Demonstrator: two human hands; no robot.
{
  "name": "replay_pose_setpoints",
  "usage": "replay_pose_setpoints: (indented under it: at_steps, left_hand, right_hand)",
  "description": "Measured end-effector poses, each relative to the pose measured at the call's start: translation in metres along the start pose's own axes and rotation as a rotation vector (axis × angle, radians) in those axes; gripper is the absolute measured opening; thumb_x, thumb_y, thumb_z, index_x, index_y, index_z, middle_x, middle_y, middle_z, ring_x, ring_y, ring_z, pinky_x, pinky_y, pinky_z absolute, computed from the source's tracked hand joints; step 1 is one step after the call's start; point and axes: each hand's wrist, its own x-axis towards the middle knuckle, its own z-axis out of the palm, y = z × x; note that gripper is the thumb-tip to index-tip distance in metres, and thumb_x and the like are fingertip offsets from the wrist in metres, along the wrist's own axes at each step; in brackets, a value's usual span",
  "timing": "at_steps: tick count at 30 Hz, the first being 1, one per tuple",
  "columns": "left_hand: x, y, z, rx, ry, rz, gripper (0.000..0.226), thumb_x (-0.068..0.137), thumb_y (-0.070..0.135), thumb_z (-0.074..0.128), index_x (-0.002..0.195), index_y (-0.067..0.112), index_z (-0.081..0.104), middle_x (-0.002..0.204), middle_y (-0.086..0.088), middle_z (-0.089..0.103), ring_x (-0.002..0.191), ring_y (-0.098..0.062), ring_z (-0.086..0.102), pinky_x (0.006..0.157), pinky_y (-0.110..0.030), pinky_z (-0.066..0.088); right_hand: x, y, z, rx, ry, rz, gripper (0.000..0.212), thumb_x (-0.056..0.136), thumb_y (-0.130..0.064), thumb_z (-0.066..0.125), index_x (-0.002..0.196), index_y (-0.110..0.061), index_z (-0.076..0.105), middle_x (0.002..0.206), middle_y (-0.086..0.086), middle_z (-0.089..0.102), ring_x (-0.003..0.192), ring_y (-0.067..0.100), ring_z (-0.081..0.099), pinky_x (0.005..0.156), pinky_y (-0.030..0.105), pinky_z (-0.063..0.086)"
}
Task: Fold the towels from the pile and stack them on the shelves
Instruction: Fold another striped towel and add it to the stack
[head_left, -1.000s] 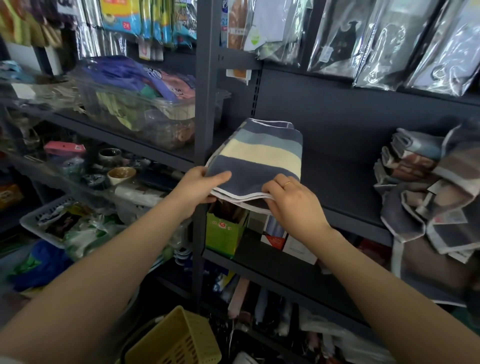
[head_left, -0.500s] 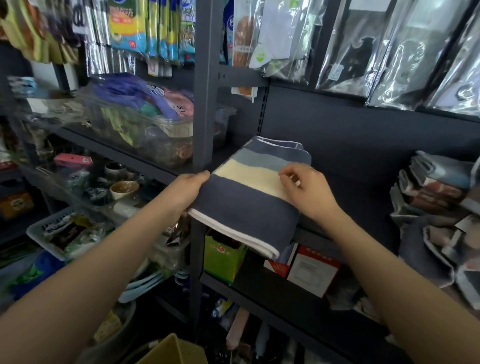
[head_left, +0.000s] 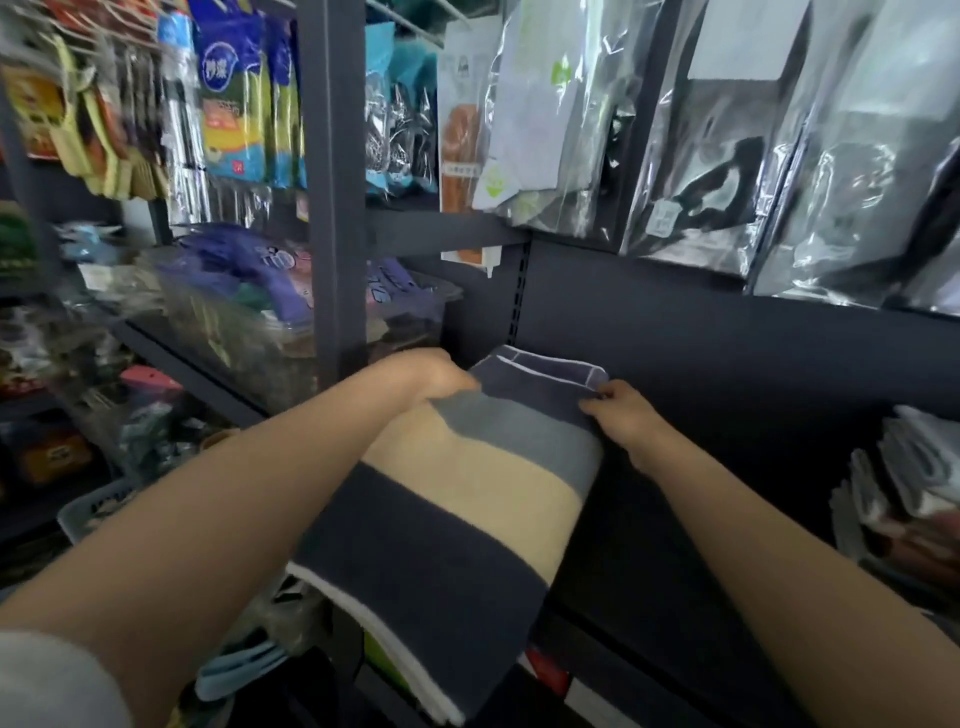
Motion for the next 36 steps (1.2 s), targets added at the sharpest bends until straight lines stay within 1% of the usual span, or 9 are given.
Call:
replay_pose_setpoints:
  at_steps: [7,12,15,17,20,23,26,29,36]
  left_hand:
    - [0.047,0.023,0.029,0.117,0.097,0.072,0.044,0.092,0.032,0.055,0.117,-0.004,0.053,0.105,-0.015,0.056,0.094,-0.025,0.053,0.074,-0.027,0.036]
    - [0.075,0.023,0.017,-0.228,0.29,0.223,0.03,0.096,0.028,0.047,0.107,0.001,0.055,0.108,-0.017,0.062,0.1,-0.031,0.058,0.091,-0.038,0.045]
    - [0.081,0.016,0.017,-0.109,0.298,0.216,0.03,0.096,0.027,0.046,0.108,0.001,0.055,0.11,-0.017,0.06,0.103,-0.031,0.056,0.086,-0.03,0.041]
    - [0.08,0.007,0.022,0.071,0.195,0.139,0.038,0.096,0.032,0.046,0.113,0.0,0.055,0.118,-0.016,0.057,0.107,-0.029,0.054,0.081,-0.028,0.037]
    - [0.069,-0.002,0.02,0.249,0.115,0.049,0.054,0.091,0.045,0.049,0.125,0.003,0.051,0.127,-0.012,0.053,0.112,-0.027,0.052,0.08,-0.026,0.036]
    - [0.051,-0.004,0.012,0.306,0.044,0.092,0.048,0.089,0.043,0.054,0.122,0.009,0.052,0.119,-0.006,0.055,0.106,-0.02,0.052,0.075,-0.025,0.039]
    - [0.04,-0.003,0.005,0.117,0.074,0.21,0.028,0.089,0.03,0.057,0.108,0.01,0.058,0.109,-0.009,0.061,0.095,-0.019,0.055,0.076,-0.029,0.042]
    - [0.042,0.005,-0.007,-0.157,0.134,0.251,0.028,0.088,0.027,0.06,0.111,0.012,0.058,0.11,-0.008,0.063,0.097,-0.022,0.059,0.09,-0.035,0.046]
    - [0.074,0.034,-0.007,-0.307,0.248,0.253,0.028,0.09,0.024,0.059,0.114,0.01,0.058,0.103,-0.007,0.062,0.089,-0.02,0.06,0.078,-0.03,0.048]
  right_hand:
    - [0.032,0.005,-0.022,-0.032,-0.086,-0.129,0.008,0.084,-0.005,0.064,0.076,-0.004,0.06,0.076,0.009,0.058,0.074,0.018,0.055,0.067,0.026,0.043]
    - [0.049,-0.003,-0.037,0.145,0.004,-0.326,0.012,0.086,-0.002,0.06,0.079,-0.011,0.061,0.075,0.0,0.059,0.061,-0.002,0.053,0.057,0.007,0.042]
    - [0.058,0.006,-0.031,0.13,0.098,-0.219,0.004,0.087,-0.006,0.061,0.091,-0.005,0.062,0.084,0.005,0.059,0.077,0.013,0.054,0.067,0.016,0.044]
    - [0.055,0.014,-0.024,0.059,-0.03,-0.056,0.011,0.088,-0.017,0.062,0.079,-0.01,0.059,0.078,0.004,0.057,0.079,0.018,0.053,0.068,0.028,0.045]
    - [0.043,0.017,-0.021,0.042,-0.179,0.159,0.021,0.09,-0.032,0.058,0.076,-0.017,0.054,0.074,0.002,0.055,0.064,0.016,0.052,0.056,0.024,0.044]
    - [0.043,0.014,-0.021,0.294,-0.231,0.271,0.013,0.085,-0.025,0.064,0.083,-0.014,0.058,0.078,0.004,0.059,0.068,0.015,0.055,0.059,0.024,0.046]
    - [0.047,0.006,-0.021,0.451,-0.249,0.297,0.001,0.087,-0.016,0.058,0.088,-0.016,0.058,0.084,0.003,0.061,0.074,0.015,0.057,0.067,0.027,0.047]
    - [0.055,-0.004,-0.022,0.581,-0.213,0.277,0.016,0.089,-0.017,0.051,0.102,-0.017,0.06,0.086,0.002,0.062,0.075,0.016,0.058,0.065,0.027,0.049]
    - [0.087,-0.015,-0.025,0.805,0.025,0.232,0.024,0.089,-0.017,0.057,0.109,-0.004,0.06,0.09,0.013,0.067,0.073,0.023,0.065,0.051,0.027,0.055]
